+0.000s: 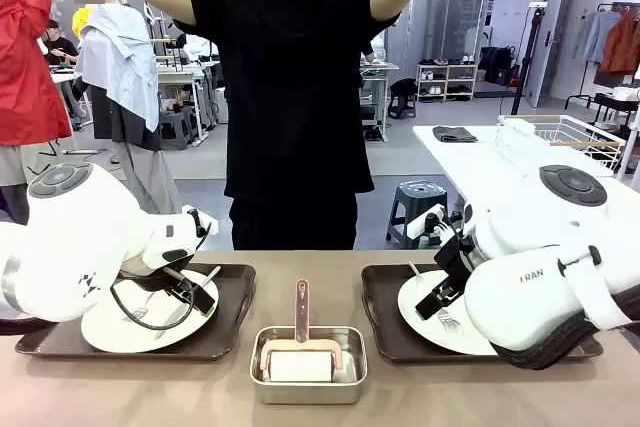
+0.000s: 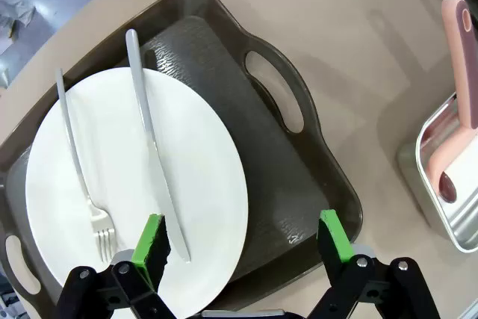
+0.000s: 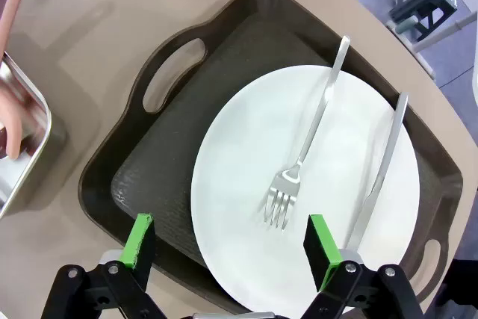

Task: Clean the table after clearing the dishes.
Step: When the left (or right) Handle tray is removed, use the left hand (or right hand) to clean the left (or right) side of the table with the Lint Roller.

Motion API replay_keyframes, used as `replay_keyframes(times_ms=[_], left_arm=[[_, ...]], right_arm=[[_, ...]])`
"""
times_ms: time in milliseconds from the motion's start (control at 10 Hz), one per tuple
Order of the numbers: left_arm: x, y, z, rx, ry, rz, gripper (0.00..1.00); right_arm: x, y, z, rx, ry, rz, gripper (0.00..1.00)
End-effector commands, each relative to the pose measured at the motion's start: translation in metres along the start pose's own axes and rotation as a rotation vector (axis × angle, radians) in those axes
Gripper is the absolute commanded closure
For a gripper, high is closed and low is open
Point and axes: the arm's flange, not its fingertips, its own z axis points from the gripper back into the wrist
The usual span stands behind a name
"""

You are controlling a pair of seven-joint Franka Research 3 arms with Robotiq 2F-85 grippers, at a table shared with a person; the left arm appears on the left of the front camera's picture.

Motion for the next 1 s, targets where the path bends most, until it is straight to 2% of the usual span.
replay_keyframes(times_ms=[0,800,900], left_arm=[[0.0,0.0,0.0,0.0,0.0,0.0,0.0],[0.0,0.0,0.0,0.0,0.0,-0.001,0.0],[0.013,0.007,0.008,0.023,0.015,0.017,0.0]], right_arm=[[0.0,0.0,0.0,0.0,0.0,0.0,0.0],[0.0,0.0,0.0,-0.001,0.0,0.001,0.0],[0.011,-0.016,0.012,0.073,-0.014,0.004,0.0]])
